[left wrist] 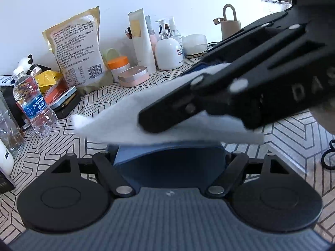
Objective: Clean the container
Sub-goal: 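Rub the wipe across the container's side with the right gripper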
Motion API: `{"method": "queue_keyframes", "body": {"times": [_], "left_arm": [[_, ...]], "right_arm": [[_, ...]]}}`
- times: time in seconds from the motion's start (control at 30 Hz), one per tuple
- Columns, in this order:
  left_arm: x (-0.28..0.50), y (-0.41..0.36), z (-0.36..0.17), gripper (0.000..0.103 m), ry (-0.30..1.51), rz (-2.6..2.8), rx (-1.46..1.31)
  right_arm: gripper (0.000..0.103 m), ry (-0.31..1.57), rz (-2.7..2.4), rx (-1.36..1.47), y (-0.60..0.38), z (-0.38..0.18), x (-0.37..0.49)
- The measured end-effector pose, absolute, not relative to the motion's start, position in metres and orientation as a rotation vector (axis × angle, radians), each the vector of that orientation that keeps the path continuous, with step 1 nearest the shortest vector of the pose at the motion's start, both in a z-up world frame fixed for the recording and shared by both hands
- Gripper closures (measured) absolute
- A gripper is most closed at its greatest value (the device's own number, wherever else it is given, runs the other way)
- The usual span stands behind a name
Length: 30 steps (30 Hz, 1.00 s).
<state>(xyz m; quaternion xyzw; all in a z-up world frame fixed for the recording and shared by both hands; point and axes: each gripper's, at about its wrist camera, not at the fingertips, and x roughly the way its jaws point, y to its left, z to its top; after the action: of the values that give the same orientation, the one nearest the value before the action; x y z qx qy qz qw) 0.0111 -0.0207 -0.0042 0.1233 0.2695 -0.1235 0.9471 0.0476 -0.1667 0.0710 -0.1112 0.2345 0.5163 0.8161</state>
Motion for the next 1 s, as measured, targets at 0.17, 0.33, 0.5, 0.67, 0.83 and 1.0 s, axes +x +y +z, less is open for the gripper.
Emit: {"method": "queue_keyframes", "body": {"times": [0.17,0.33,0.5,0.67,0.83,1.0], "left_arm": [[0.013,-0.019,-0.004,0.024,0.545,-0.251,0.248],[0.014,-0.016,-0.004,0.024,0.545,-0.252,0.242],[0.014,-0.017,-0.004,0.025,0.548,-0.235,0.242],[0.014,-0.02,-0.004,0.024,0.549,-0.227,0.261],[0.015,-0.02,-0.004,0.024,0.552,-0.222,0.262],[0.015,-0.018,-0.003,0.024,0.553,-0.229,0.245]], "right_arm": [[0.08,0.513,1.019,-0.219,-0.176,0.071,0.059],[0.079,0.517,1.057,-0.212,-0.176,0.072,0.055],[0.079,0.523,1.131,-0.204,-0.175,0.072,0.05],[0.079,0.532,1.095,-0.2,-0.18,0.073,0.054],[0.079,0.541,1.052,-0.194,-0.185,0.074,0.058],[0.079,0.519,1.049,-0.216,-0.187,0.074,0.052]]}}
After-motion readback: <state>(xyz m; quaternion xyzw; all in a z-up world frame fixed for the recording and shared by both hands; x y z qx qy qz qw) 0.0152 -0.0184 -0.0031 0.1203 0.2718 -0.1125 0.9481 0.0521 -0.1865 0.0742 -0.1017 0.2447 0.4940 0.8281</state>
